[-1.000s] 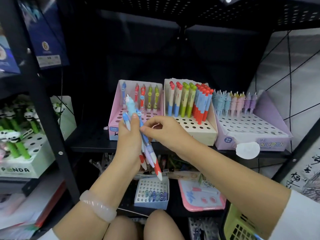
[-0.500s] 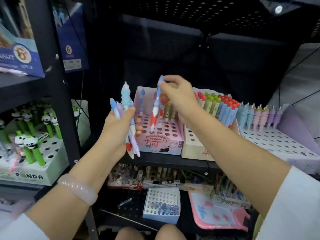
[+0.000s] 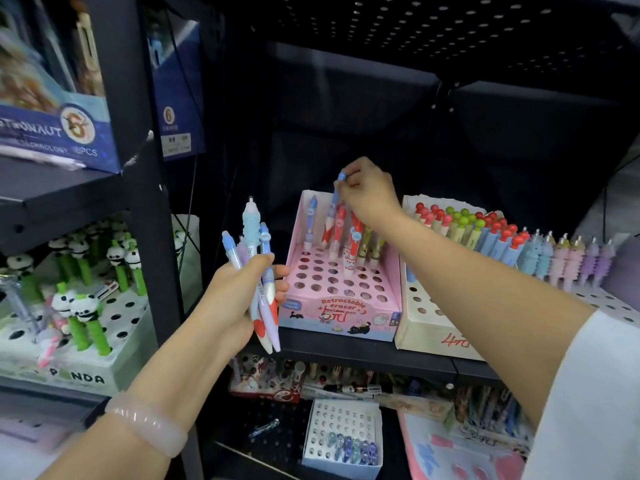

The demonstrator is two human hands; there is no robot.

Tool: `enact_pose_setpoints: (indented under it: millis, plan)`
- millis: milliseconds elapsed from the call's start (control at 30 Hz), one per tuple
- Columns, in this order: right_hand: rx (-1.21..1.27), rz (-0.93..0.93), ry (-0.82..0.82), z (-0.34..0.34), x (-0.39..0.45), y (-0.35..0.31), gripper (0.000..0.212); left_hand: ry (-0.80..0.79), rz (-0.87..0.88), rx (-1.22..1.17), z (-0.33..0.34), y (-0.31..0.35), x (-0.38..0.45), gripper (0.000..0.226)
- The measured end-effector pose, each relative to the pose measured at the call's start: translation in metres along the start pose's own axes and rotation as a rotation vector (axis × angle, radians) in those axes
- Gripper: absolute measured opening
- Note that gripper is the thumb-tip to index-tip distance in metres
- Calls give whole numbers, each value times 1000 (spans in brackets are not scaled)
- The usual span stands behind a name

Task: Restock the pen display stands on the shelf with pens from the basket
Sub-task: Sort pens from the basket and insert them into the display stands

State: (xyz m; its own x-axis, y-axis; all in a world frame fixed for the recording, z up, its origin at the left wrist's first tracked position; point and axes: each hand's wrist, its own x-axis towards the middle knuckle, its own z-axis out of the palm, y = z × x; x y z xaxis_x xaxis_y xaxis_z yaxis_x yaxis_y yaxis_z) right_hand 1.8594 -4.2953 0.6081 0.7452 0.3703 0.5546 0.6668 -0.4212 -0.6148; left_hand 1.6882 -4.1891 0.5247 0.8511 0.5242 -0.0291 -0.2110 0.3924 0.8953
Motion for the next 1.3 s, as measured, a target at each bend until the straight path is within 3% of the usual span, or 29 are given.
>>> enact_pose_setpoints:
  millis: [267, 400, 567, 667, 800, 867, 967, 1033, 1200, 1300]
  plan:
    - [-100, 17, -109, 0, -2, -3, 9, -5, -28, -13, -1, -6, 4, 10]
    - [-357, 92, -320, 2, 6, -9, 16, -25, -16, -43, 0, -6, 1, 9]
    - [-717, 89, -351, 11, 8, -17, 32, -43, 8, -48, 5, -3, -7, 10]
    - [-765, 53, -327, 9, -1, -15, 37, -57, 23, -47, 7, -1, -13, 8]
    - [-567, -216, -26, 1, -27, -25, 30, -75, 41, -47, 7, 2, -20, 9]
    - [-277, -240, -97, -1, -45, -39, 24, -79, 50, -44, 9, 2, -23, 9]
    - [113, 9, -513, -1, -67, -56, 21, -68, 65, -24, 13, 0, -26, 9]
    - [246, 111, -692, -2, -74, -58, 18, -55, 77, -12, 15, -2, -27, 11]
    - [351, 191, -674, -2, -76, -57, 12, -85, 41, -57, 11, -2, -27, 13]
    - [473, 192, -439, -10, -61, -62, 9, -83, -13, -116, 5, 1, -25, 19]
